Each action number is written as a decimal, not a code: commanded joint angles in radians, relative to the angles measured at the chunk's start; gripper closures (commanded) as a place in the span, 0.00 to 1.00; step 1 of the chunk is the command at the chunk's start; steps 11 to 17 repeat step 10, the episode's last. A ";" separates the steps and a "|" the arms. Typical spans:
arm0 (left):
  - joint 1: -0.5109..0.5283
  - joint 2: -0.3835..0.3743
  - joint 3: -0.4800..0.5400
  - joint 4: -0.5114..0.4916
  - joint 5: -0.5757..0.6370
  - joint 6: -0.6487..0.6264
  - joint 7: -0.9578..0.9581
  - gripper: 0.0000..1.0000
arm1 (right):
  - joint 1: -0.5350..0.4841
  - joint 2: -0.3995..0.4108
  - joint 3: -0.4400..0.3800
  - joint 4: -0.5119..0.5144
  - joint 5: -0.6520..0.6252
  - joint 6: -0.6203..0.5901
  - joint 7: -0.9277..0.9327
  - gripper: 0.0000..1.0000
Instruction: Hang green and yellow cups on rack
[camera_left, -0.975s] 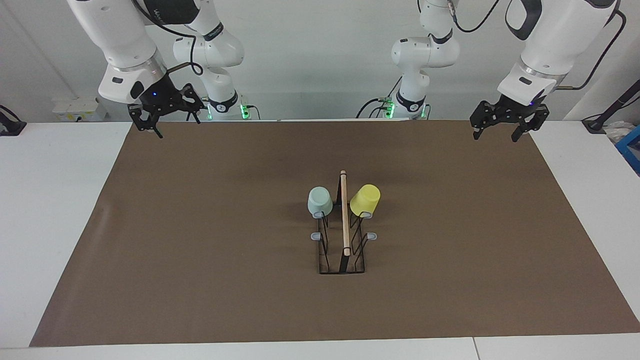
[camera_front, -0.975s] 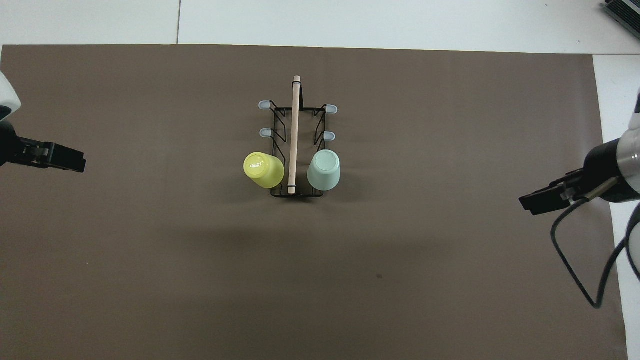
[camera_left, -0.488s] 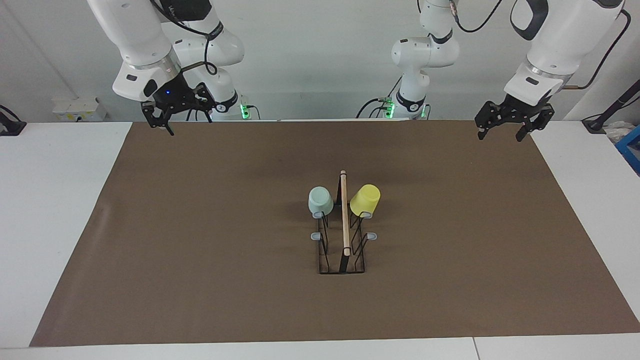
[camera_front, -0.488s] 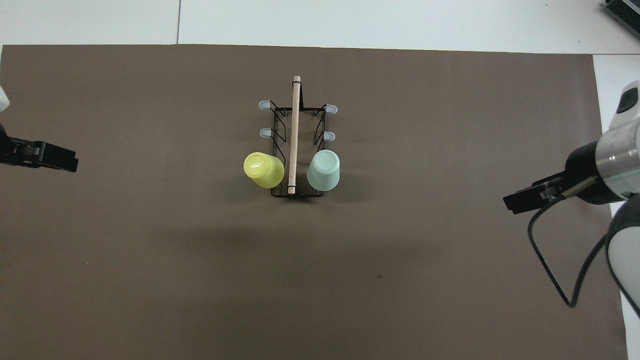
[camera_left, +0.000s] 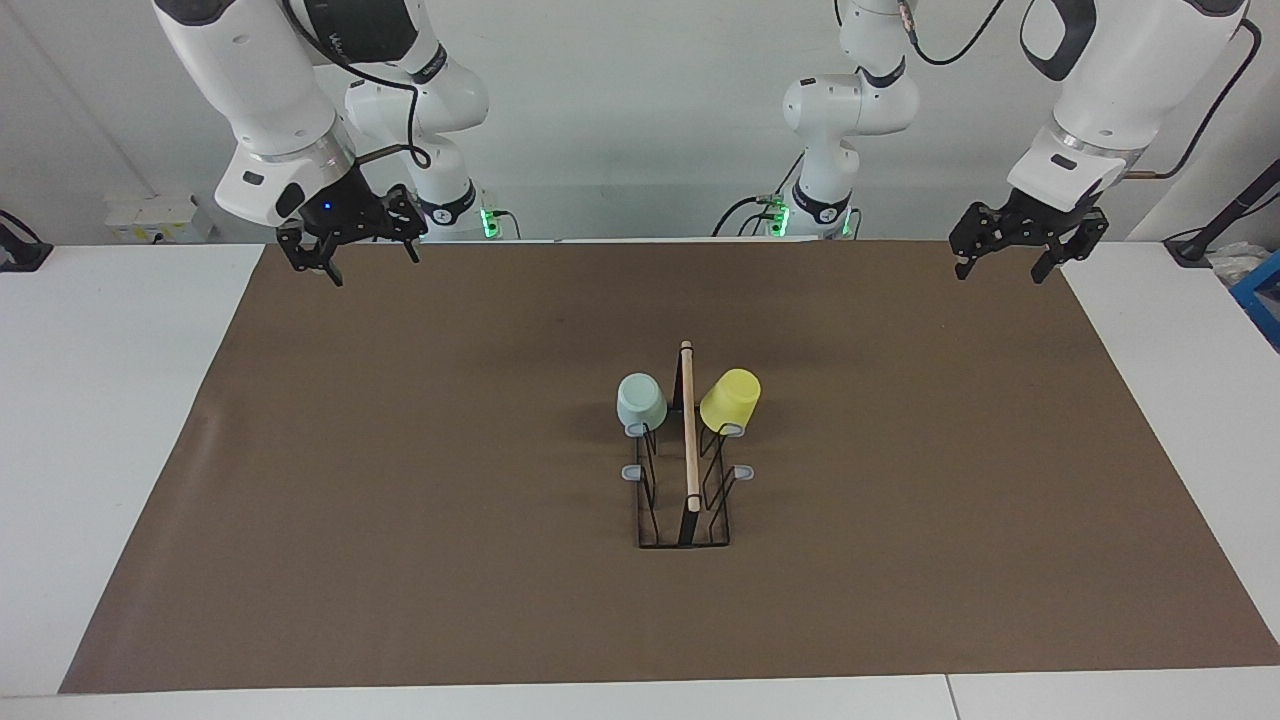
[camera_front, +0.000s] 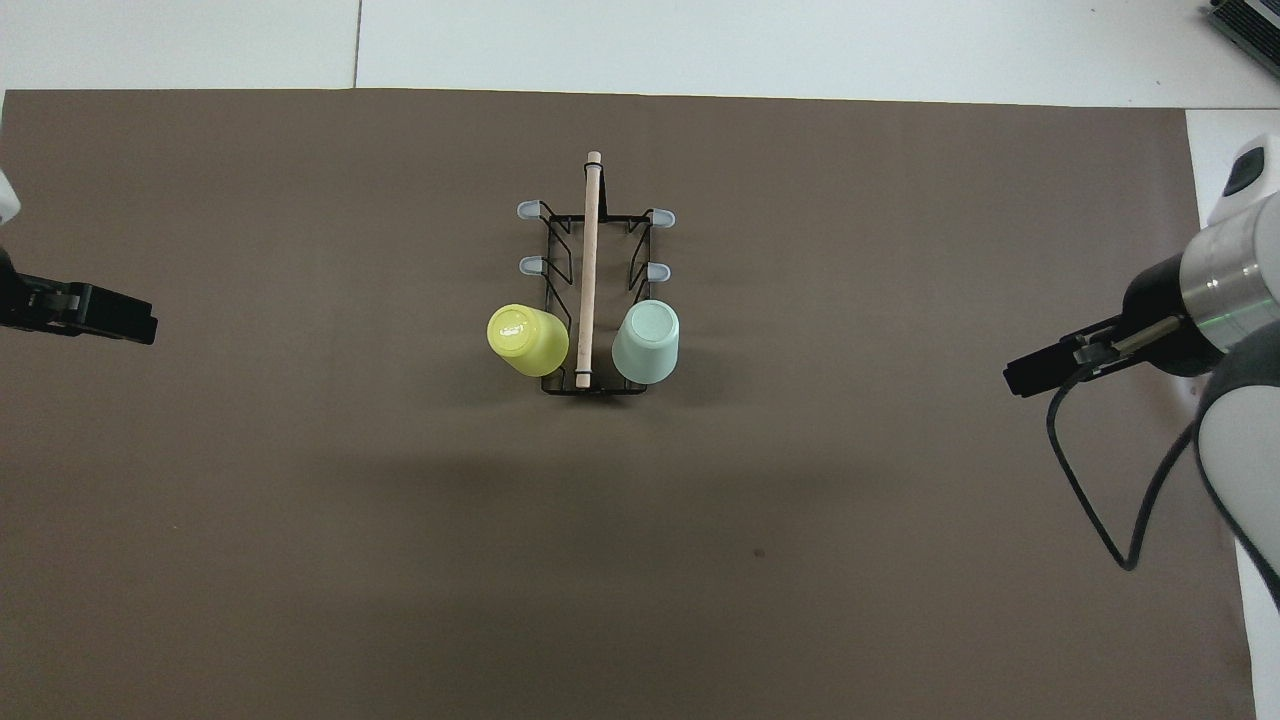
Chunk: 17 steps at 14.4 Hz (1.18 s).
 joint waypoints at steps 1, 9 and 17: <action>0.005 -0.011 0.001 -0.011 -0.012 -0.001 0.015 0.00 | 0.003 0.047 -0.019 0.078 -0.028 -0.039 0.019 0.00; 0.005 -0.011 -0.001 -0.011 -0.012 -0.001 0.015 0.00 | 0.041 0.047 0.036 0.130 -0.031 -0.088 0.024 0.00; 0.005 -0.011 -0.001 -0.011 -0.012 -0.001 0.015 0.00 | 0.038 0.046 0.047 0.130 -0.032 -0.088 0.034 0.00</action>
